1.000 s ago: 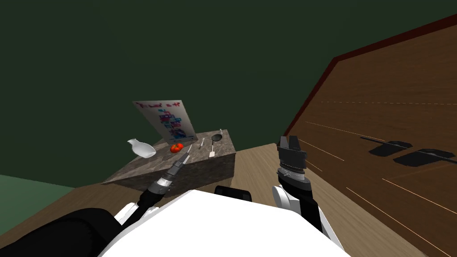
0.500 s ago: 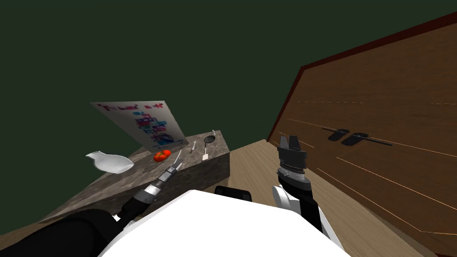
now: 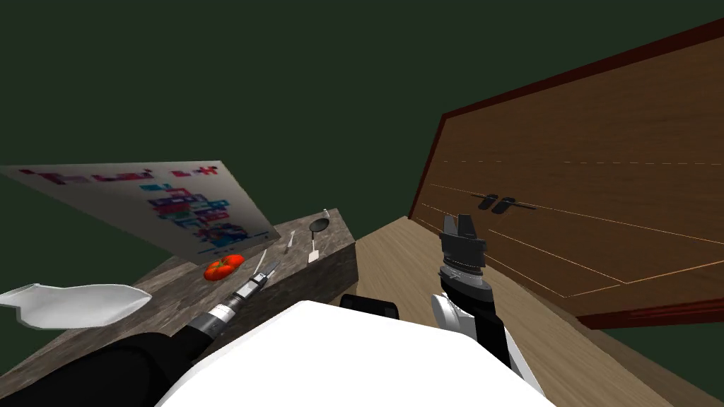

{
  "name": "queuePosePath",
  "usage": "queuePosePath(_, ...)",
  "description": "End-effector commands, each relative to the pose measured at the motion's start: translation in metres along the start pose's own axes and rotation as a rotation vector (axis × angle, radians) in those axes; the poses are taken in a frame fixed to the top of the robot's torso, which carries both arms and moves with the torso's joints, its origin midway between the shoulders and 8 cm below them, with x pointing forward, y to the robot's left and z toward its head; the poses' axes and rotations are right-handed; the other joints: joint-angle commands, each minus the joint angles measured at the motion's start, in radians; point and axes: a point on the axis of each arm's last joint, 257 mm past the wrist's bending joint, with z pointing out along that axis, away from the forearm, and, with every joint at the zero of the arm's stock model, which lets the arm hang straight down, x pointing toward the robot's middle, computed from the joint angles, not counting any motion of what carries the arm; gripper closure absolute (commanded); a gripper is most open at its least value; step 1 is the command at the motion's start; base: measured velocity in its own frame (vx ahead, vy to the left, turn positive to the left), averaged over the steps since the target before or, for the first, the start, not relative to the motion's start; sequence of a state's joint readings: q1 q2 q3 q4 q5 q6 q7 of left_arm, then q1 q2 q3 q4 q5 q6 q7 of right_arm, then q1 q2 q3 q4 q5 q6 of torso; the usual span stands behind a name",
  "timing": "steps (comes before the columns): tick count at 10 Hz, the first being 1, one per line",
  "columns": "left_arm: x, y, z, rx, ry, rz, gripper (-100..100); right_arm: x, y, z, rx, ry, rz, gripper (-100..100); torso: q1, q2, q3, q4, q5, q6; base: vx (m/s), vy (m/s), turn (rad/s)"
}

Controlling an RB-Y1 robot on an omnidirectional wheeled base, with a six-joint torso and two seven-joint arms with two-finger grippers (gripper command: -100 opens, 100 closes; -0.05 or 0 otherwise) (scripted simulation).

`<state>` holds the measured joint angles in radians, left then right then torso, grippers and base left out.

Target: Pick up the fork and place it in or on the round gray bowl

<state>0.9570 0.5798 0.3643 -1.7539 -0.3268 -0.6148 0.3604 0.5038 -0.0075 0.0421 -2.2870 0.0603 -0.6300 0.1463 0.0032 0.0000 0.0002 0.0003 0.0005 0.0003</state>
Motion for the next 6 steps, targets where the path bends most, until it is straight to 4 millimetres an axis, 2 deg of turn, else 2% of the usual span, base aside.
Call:
queuePosePath(1,-0.010,0.035,-0.018,-0.110,0.011,0.016,-100,0.000,0.000,0.000,0.000,0.000,0.000,0,0.000,0.000,0.000,0.000,0.000,0.000,0.011,0.026,-0.435)
queuePosePath(2,-0.018,0.058,-0.031,-0.180,0.017,0.030,-100,0.000,0.000,0.000,0.000,0.000,0.000,0,0.001,0.000,0.000,0.000,0.000,0.000,0.016,0.037,-0.498)
queuePosePath(3,-0.018,0.058,-0.031,-0.180,0.017,0.030,-100,0.000,0.000,0.000,0.000,0.000,0.000,0,0.002,0.000,0.000,0.000,0.000,0.000,0.005,0.037,-0.258)
queuePosePath(5,-0.034,0.099,-0.059,-0.317,0.023,0.057,-100,0.000,0.000,0.000,0.000,0.000,0.000,0,0.001,-0.001,0.000,0.000,0.000,0.000,0.011,0.035,-0.390)
queuePosePath(6,-0.034,0.099,-0.059,-0.317,0.023,0.057,-100,0.000,0.000,0.000,0.000,0.000,0.000,0,0.002,-0.001,0.000,0.000,0.000,-0.001,0.004,0.038,-0.188)
